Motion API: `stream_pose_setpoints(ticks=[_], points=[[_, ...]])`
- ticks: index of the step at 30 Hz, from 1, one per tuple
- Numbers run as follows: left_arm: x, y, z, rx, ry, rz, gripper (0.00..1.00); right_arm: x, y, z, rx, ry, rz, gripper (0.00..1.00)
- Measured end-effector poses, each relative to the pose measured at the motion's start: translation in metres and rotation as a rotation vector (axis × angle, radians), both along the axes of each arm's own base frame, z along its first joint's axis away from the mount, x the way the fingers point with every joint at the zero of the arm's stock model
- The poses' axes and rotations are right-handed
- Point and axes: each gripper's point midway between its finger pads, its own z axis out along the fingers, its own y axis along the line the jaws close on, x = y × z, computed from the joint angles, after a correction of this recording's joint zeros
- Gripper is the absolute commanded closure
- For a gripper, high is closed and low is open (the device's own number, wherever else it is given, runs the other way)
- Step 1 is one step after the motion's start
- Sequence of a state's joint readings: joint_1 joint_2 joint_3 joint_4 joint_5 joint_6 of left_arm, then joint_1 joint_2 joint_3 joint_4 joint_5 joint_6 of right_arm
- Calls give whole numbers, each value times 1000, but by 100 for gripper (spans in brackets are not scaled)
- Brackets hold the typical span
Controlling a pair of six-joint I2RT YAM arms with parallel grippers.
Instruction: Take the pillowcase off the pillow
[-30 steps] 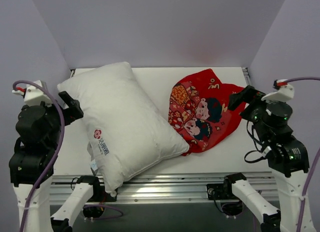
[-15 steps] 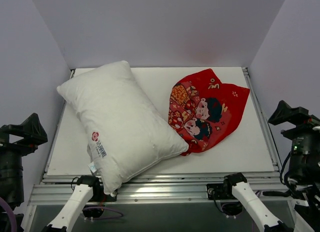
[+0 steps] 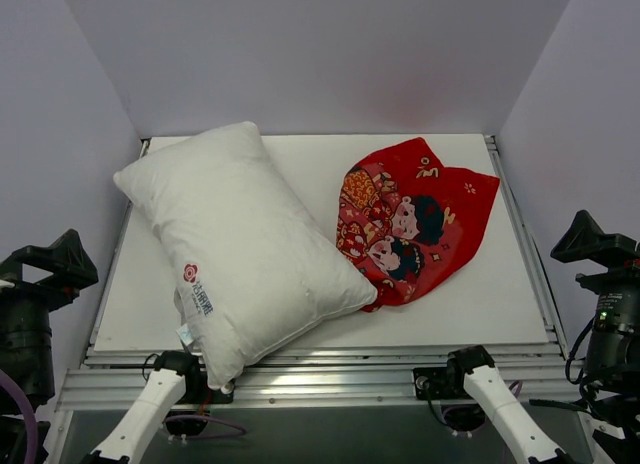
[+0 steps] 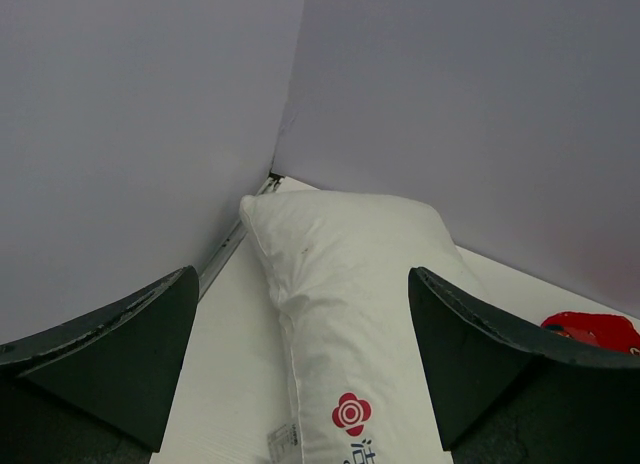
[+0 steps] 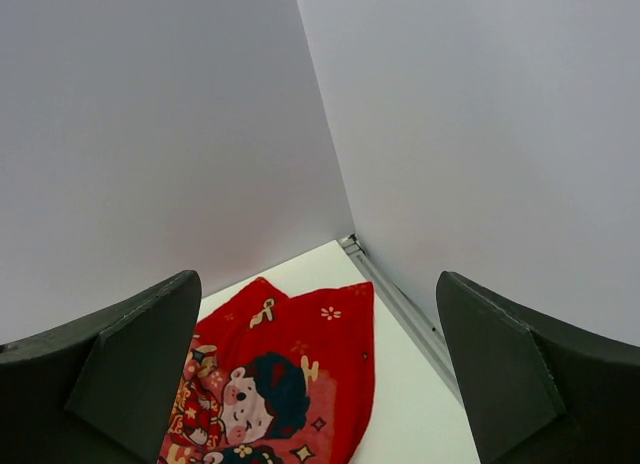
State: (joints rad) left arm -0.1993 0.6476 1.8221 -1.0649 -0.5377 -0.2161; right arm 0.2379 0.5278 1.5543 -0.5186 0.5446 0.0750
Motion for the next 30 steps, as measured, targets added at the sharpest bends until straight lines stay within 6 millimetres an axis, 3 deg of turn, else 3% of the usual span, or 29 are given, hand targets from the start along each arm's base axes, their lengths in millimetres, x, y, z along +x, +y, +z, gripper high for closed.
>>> stream_pose_setpoints(ticks=[17, 21, 26, 30], points=[[13, -2, -16, 8, 42, -2, 6, 17, 5, -18, -2, 51, 8, 0], [17, -3, -22, 10, 56, -3, 6, 29, 14, -27, 10, 69, 43, 0], [36, -12, -41, 10, 104, -28, 6, 73, 41, -60, 55, 169, 138, 0], [66, -29, -73, -3, 184, -87, 6, 132, 76, -123, 108, 349, 232, 0]])
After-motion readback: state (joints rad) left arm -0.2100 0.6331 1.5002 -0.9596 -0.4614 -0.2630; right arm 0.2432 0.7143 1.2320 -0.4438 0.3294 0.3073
